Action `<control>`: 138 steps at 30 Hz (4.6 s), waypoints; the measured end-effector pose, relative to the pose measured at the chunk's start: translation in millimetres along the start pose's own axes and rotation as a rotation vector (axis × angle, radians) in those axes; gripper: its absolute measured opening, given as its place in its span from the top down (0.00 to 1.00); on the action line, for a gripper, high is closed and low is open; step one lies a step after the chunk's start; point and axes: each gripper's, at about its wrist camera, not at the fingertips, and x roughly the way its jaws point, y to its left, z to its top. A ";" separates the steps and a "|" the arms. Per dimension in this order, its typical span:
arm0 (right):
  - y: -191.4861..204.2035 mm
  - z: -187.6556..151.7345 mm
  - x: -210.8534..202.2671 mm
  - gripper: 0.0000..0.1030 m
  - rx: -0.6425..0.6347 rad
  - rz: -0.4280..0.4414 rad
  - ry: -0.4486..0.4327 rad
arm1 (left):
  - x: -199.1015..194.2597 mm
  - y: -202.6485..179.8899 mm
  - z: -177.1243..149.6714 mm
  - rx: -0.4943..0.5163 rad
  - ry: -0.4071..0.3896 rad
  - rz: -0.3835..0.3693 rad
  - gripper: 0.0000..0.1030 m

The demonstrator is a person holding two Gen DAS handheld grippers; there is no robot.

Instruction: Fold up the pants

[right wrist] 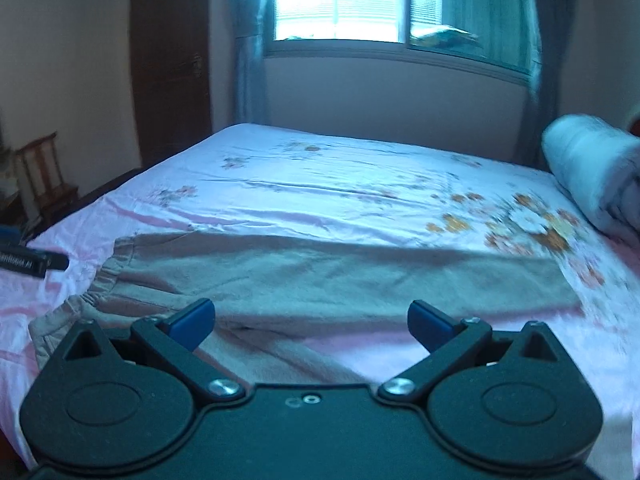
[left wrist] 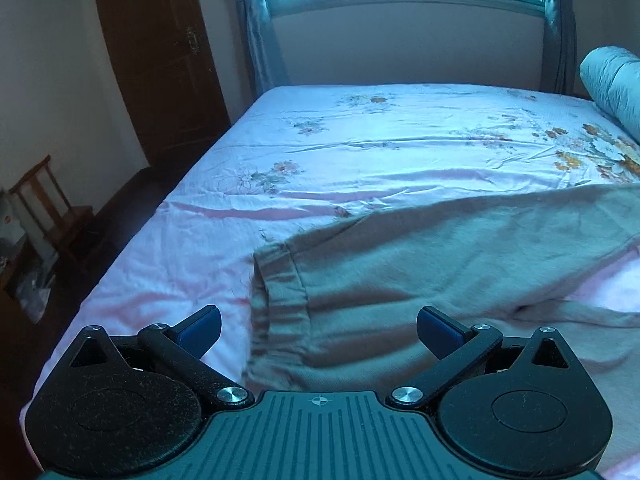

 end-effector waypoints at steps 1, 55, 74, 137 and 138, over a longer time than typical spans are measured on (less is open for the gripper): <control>1.7 3.8 6.6 0.06 -0.021 0.008 0.003 | 9.5 3.2 4.3 0.001 0.001 0.004 0.00; 38.7 90.6 390.6 1.00 -0.717 0.389 0.573 | 292.8 38.0 57.0 0.302 0.300 -0.324 0.74; 38.3 32.1 132.3 1.00 -0.530 0.225 0.085 | 88.5 44.5 10.1 0.283 -0.046 -0.126 0.79; 7.4 -110.7 54.7 0.41 0.459 0.185 0.454 | 3.6 136.0 -191.6 -1.172 0.180 -0.314 0.76; 9.4 -110.4 56.4 0.41 0.457 0.178 0.460 | 9.0 134.0 -190.8 -1.170 0.204 -0.329 0.76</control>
